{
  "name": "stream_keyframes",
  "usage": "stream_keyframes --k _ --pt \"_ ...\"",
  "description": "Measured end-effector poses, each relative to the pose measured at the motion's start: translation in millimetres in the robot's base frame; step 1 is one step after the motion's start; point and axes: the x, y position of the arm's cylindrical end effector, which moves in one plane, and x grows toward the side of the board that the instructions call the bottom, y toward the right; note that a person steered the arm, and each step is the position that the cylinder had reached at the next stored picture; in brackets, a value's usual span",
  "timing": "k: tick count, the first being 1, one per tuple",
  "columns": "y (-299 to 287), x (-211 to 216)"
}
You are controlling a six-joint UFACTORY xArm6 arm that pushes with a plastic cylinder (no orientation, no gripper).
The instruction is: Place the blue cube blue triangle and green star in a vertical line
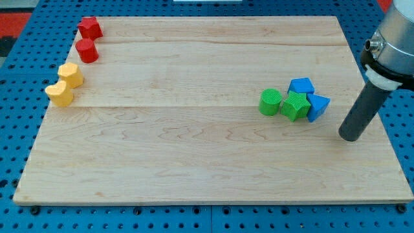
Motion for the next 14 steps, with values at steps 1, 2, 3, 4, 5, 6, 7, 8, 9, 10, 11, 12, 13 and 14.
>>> stream_keyframes --k 1,2,3,4,5,6,7,8,9,10,11,12,13,14 --pt "32 -16" --pt "29 -52" --pt "-41 -55" --pt "-72 -55" --pt "-82 -56" --pt "-63 -64" --pt "-27 -74" --pt "-21 -98" --pt "-65 -100" --pt "-94 -100" --pt "-80 -108" --pt "-62 -115" --pt "-44 -83" --pt "-48 -68"
